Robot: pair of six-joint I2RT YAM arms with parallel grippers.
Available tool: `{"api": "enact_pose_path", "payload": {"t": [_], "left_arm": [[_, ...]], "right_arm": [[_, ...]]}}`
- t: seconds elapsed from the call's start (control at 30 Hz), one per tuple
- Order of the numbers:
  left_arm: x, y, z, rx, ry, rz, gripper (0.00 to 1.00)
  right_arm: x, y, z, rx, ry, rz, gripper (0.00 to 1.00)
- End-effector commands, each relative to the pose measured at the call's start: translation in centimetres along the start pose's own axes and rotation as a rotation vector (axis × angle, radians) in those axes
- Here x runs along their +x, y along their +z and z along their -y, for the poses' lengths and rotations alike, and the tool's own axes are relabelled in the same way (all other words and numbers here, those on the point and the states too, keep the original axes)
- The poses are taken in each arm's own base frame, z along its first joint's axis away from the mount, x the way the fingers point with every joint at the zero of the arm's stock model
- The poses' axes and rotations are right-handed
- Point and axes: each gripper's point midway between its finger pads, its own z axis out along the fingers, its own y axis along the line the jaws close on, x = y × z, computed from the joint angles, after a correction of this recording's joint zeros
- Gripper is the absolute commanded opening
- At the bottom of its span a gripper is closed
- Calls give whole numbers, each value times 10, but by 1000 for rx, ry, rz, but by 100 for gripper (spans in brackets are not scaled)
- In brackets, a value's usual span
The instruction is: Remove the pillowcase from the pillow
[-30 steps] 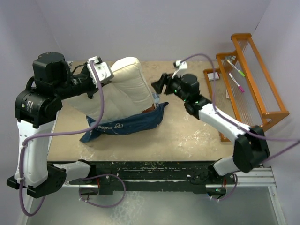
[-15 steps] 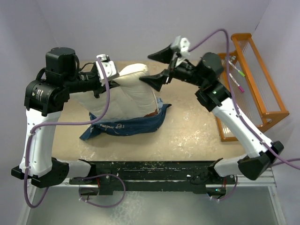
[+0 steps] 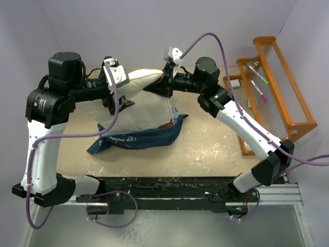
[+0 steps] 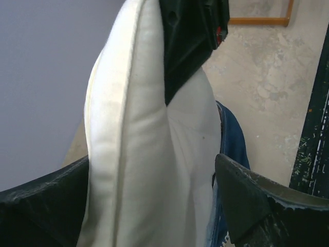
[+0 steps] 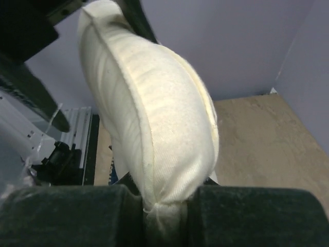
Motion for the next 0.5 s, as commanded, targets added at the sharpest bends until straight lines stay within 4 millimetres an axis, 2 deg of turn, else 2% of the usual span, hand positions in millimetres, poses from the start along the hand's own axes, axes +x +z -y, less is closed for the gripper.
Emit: {"api": "enact_pose_path", "payload": {"t": [0.0,0.1,0.2,0.37,0.47], "left_arm": [[4,-5,-7,-70,0,-11,100],[48,-3,-5,-112,12,-128,99],[85,-4,-3,-168,38,-208,99],[131,1,8,-183,33,-284,99],[153,0,-1,-263,52,-333,99]], "right_arm": [[-24,-38,72,203,153,187,0],[-31,-66,80,185,160,241,0],[-21,-80,86,180,182,213,0],[-8,-101,90,172,211,218,0],[2,-111,108,243,247,212,0]]}}
